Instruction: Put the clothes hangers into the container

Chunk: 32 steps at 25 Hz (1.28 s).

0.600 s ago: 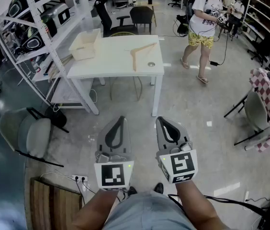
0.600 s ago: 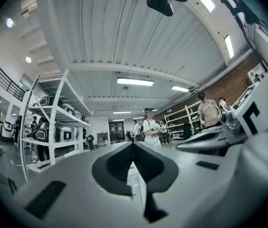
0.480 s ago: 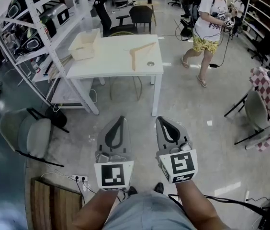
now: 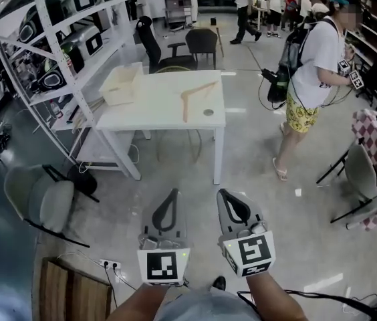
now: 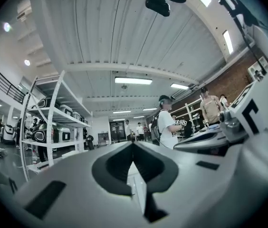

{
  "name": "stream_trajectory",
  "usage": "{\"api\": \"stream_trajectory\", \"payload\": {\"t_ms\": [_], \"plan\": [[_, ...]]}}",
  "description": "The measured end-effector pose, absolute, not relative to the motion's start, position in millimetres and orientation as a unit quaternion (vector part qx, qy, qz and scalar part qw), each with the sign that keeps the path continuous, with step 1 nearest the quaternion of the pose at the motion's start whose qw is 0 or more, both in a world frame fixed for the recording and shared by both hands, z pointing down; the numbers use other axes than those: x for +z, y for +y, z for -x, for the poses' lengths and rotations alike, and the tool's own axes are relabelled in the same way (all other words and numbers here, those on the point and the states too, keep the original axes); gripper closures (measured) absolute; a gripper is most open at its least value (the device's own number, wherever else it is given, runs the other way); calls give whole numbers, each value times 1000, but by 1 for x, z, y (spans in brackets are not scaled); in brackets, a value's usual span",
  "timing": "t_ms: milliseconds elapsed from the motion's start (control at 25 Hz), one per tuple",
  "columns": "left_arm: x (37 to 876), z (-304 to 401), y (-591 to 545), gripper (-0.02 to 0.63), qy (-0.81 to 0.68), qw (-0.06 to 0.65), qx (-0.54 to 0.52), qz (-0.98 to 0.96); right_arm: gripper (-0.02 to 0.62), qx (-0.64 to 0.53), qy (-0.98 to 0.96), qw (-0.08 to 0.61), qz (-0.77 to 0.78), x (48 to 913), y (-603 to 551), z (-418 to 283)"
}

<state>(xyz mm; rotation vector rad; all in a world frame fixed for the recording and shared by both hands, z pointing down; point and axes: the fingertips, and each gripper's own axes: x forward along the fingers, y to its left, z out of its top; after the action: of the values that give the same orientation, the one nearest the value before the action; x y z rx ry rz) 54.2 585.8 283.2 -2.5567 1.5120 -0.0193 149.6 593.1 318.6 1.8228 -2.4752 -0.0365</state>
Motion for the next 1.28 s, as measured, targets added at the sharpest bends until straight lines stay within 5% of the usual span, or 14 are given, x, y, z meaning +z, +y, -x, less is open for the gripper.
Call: {"api": "stream_trajectory", "payload": {"t_ms": [480,1280], "plan": [[317,-72,553,595,509,59,-34,858,584,29,-810,48,-583,357,559,-164],[298,-5,318,595,490,69,10,869,584,-9,-767,58,-639,326,321,-125]]}}
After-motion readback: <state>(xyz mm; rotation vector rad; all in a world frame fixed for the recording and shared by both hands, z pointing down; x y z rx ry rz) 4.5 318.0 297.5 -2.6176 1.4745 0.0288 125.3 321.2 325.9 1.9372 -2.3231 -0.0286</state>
